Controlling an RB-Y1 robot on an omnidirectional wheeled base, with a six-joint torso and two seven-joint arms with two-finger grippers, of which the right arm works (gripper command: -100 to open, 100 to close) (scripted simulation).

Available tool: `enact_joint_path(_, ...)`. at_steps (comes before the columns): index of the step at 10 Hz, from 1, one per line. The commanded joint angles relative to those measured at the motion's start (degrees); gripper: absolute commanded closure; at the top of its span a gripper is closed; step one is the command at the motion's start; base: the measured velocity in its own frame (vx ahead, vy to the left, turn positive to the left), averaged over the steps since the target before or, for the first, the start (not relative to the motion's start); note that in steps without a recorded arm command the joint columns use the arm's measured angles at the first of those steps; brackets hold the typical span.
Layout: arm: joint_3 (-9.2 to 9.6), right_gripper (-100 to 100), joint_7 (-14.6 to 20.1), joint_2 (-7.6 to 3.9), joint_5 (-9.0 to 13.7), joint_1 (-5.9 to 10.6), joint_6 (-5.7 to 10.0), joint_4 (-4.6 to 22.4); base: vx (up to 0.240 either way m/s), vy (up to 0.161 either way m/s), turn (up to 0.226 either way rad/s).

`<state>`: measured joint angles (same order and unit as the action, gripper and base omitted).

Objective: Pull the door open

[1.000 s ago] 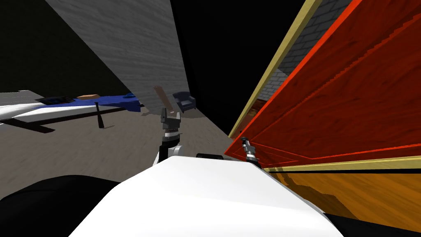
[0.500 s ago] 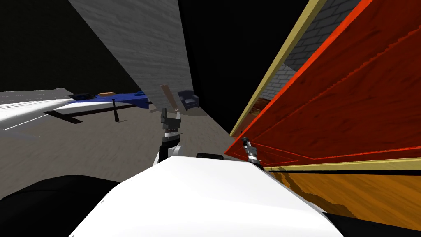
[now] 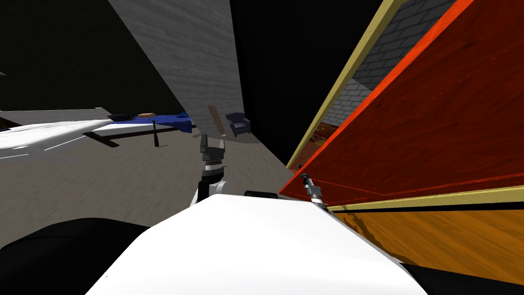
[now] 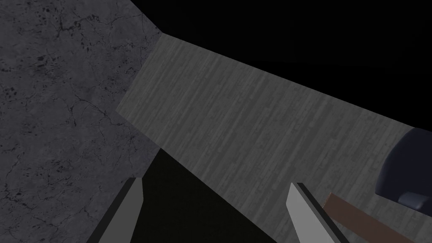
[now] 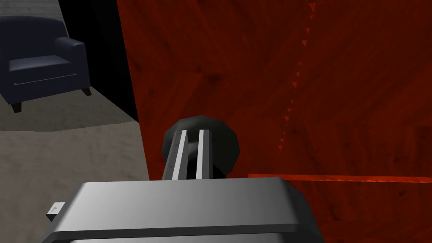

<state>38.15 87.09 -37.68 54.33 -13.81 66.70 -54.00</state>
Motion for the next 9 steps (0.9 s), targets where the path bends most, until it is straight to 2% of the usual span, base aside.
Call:
enact_joint_path(1, 1.60, 100, 0.67, 0.60, -0.29, -0.77, -0.25, 1.52, -0.135, -0.018, 0.060)
enact_joint_path(2, 2.18, 100, 1.10, 0.28, -0.39, -1.05, 0.17, 1.67, -0.121, -0.008, 0.062)
enact_joint_path(3, 0.95, 100, 0.94, -0.42, -0.15, 0.01, 0.72, 0.77, -0.062, 0.003, 0.009)
enact_joint_path(4, 0.46, 100, -0.10, 0.58, -0.23, 0.86, 0.09, 0.71, -0.161, 0.002, 0.089)
enact_joint_path(7, 0.02, 100, -1.20, 1.76, -0.29, 1.65, -0.85, 0.88, -0.174, -0.025, 0.056)
enact_joint_path(9, -0.56, 100, -2.60, 3.27, -0.36, 2.66, -2.07, 1.10, -0.130, -0.029, 0.063)
